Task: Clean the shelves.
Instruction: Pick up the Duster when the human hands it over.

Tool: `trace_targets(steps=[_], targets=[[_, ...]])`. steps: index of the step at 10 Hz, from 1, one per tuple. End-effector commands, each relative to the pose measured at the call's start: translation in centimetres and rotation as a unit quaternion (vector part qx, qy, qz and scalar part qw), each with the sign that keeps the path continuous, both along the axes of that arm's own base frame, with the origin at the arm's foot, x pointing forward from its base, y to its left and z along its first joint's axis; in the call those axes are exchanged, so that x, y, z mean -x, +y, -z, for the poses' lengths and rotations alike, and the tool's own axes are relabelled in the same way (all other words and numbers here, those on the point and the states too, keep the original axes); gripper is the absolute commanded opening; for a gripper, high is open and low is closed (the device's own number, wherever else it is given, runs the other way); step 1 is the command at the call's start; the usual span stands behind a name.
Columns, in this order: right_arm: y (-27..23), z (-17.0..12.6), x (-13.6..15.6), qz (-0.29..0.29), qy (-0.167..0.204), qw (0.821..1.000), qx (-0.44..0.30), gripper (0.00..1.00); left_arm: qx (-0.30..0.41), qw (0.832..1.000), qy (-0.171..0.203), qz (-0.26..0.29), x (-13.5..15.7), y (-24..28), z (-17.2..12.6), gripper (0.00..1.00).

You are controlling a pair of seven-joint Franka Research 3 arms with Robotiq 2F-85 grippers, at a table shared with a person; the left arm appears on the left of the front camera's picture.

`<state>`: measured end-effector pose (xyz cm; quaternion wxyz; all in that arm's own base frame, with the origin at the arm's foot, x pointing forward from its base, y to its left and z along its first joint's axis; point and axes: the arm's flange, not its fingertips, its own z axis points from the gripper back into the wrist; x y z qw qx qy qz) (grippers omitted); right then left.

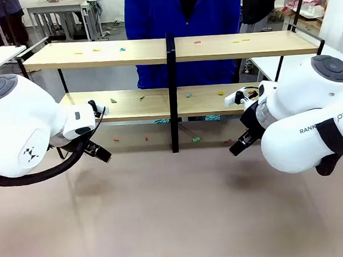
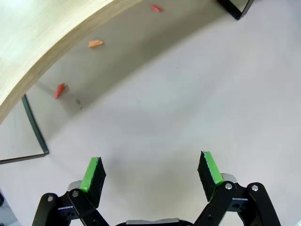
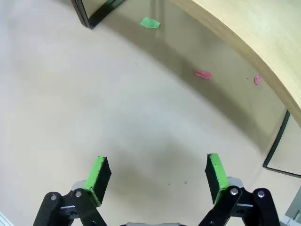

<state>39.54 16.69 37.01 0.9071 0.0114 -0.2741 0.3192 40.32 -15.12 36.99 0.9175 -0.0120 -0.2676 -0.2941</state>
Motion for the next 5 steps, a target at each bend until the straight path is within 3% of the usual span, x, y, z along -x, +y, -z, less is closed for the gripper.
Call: trace_targets(steps=[1, 5], targets=[[0.00, 0.00, 0.00, 0.000, 0.000, 1.000, 0.000, 1.00, 0.000, 1.000, 0.000, 0.000, 0.00, 0.00, -0.01, 1.00], [0.00, 0.00, 0.00, 0.000, 0.000, 1.000, 0.000, 1.00, 0.000, 1.000, 0.000, 0.000, 0.00, 0.00, -0.01, 1.00]])
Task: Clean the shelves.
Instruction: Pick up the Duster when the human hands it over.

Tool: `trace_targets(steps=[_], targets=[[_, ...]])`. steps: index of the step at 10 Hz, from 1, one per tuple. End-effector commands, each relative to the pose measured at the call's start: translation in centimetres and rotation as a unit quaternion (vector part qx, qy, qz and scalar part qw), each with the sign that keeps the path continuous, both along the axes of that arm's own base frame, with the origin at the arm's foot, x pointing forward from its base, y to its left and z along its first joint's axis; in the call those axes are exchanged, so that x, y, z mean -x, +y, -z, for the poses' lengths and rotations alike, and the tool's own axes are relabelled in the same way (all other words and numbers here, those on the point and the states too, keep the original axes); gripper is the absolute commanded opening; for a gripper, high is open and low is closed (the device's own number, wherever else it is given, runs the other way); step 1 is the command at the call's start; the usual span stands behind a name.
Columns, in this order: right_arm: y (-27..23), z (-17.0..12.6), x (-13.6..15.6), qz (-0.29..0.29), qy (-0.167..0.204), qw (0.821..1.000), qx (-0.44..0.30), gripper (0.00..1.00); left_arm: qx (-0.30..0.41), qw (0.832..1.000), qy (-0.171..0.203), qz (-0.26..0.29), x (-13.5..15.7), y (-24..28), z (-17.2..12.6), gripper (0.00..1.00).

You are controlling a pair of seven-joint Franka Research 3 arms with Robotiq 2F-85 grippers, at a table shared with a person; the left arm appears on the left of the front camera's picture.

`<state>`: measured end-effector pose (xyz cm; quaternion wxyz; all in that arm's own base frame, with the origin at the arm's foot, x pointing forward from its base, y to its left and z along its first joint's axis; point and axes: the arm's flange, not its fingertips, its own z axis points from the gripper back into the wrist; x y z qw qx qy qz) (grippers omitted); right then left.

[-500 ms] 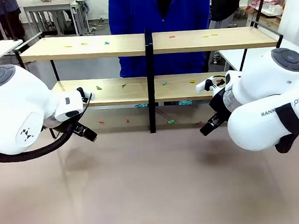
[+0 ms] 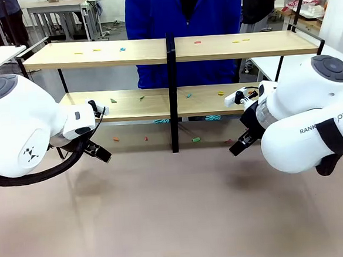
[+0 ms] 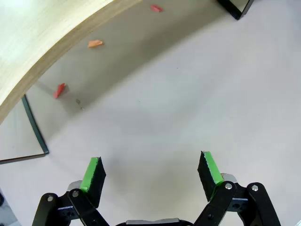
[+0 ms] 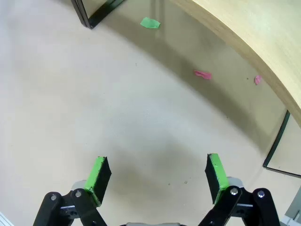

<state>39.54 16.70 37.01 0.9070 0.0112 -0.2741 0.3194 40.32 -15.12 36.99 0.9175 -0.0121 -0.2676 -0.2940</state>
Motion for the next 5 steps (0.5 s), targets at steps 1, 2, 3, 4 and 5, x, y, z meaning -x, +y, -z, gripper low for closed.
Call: trace_targets(steps=[1, 2, 3, 4, 5], targets=[[-0.01, 0.00, 0.00, 0.000, 0.000, 1.000, 0.000, 1.00, 0.000, 1.000, 0.000, 0.000, 0.00, 0.00, -0.01, 1.00], [-0.01, 0.00, 0.00, 0.000, 0.000, 1.000, 0.000, 1.00, 0.000, 1.000, 0.000, 0.000, 0.00, 0.00, -0.01, 1.00], [-0.01, 0.00, 0.00, 0.000, 0.000, 1.000, 0.000, 1.00, 0.000, 1.000, 0.000, 0.000, 0.00, 0.00, -0.01, 1.00], [-0.01, 0.00, 0.00, 0.000, 0.000, 1.000, 0.000, 1.00, 0.000, 1.000, 0.000, 0.000, 0.00, 0.00, -0.01, 1.00], [-0.01, 0.00, 0.00, 0.000, 0.000, 1.000, 0.000, 1.00, 0.000, 1.000, 0.000, 0.000, 0.00, 0.00, -0.01, 1.00]])
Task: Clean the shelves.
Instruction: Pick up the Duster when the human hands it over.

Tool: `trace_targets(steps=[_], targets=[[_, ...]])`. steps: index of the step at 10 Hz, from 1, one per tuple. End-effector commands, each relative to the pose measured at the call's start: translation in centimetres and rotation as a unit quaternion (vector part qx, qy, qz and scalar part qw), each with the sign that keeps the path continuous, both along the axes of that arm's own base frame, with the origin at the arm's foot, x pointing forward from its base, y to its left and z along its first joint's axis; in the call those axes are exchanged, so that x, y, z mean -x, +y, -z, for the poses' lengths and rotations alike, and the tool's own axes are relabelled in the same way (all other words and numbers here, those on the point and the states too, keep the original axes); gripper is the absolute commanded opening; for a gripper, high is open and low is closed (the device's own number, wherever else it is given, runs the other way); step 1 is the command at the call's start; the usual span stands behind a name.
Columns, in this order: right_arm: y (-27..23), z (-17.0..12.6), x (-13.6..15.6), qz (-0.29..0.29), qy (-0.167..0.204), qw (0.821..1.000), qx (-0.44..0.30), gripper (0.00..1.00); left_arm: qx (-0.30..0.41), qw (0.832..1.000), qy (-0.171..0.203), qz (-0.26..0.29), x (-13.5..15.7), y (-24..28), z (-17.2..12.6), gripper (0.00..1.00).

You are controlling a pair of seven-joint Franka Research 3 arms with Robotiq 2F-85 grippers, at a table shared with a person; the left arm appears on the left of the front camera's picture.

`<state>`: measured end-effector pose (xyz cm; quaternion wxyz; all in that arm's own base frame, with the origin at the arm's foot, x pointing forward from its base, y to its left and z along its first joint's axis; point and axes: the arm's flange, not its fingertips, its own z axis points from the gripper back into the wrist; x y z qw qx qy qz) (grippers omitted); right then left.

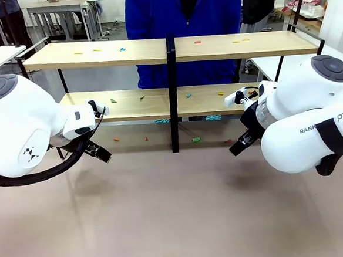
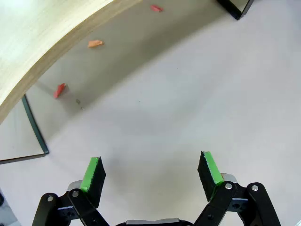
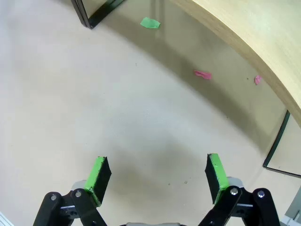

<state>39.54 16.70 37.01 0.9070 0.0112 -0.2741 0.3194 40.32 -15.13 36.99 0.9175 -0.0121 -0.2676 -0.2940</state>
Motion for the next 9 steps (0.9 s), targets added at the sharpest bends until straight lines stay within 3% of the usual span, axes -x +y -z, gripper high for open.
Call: trace_targets(steps=[1, 6, 7, 9], targets=[[0.0, 0.0, 0.0, 0.000, 0.000, 1.000, 0.000, 1.00, 0.000, 1.000, 0.000, 0.000, 0.0, 0.0, 0.0, 1.00], [0.0, 0.0, 0.0, 0.000, 0.000, 1.000, 0.000, 1.00, 0.000, 1.000, 0.000, 0.000, 0.0, 0.0, 0.0, 1.00], [0.3, -0.1, 0.6, -0.027, 0.022, 0.999, -0.010, 1.00, 0.000, 1.000, 0.000, 0.000, 0.0, 0.0, 0.0, 1.00], [-2.8, -2.9, 4.3, -0.019, 0.047, 0.998, -0.033, 1.00, 0.076, 0.994, 0.035, 0.073, 10.9, 16.3, -2.2, 1.00]])
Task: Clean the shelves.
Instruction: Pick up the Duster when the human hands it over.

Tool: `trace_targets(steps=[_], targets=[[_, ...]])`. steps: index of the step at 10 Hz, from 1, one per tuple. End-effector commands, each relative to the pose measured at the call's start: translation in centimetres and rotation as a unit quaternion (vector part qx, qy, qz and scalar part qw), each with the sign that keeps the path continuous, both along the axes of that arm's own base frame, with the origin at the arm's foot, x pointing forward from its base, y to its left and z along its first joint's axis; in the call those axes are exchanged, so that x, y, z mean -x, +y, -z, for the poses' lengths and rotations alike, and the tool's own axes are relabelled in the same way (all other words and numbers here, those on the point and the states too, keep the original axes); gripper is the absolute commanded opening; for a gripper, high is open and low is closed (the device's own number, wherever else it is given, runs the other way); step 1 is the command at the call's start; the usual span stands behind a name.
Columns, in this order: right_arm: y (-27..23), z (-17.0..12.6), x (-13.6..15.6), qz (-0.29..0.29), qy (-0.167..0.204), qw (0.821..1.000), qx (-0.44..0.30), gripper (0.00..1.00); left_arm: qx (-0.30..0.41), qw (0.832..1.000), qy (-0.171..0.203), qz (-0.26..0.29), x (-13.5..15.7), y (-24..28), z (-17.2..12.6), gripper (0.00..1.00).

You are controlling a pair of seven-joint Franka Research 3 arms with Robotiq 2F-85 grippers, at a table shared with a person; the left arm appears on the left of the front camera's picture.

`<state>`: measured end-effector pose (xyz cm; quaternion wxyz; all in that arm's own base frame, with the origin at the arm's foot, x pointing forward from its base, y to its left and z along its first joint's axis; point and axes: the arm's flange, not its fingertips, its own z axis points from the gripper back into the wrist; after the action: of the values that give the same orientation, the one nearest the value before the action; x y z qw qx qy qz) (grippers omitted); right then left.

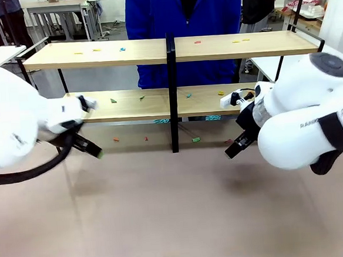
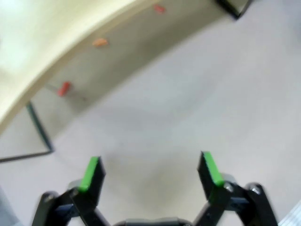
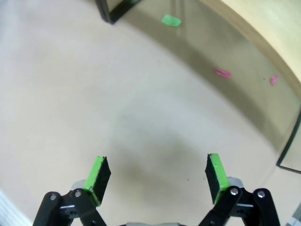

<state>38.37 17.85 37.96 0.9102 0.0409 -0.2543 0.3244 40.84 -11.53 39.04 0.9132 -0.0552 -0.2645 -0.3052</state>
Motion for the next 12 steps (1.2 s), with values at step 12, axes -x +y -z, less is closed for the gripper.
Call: trace_targets(steps=[12], targets=[[-5.1, -8.0, 1.5, 0.014, 0.000, 0.999, -0.044, 1.00, 0.086, 0.990, -0.012, 0.112, 3.0, 13.7, -6.5, 1.00]])
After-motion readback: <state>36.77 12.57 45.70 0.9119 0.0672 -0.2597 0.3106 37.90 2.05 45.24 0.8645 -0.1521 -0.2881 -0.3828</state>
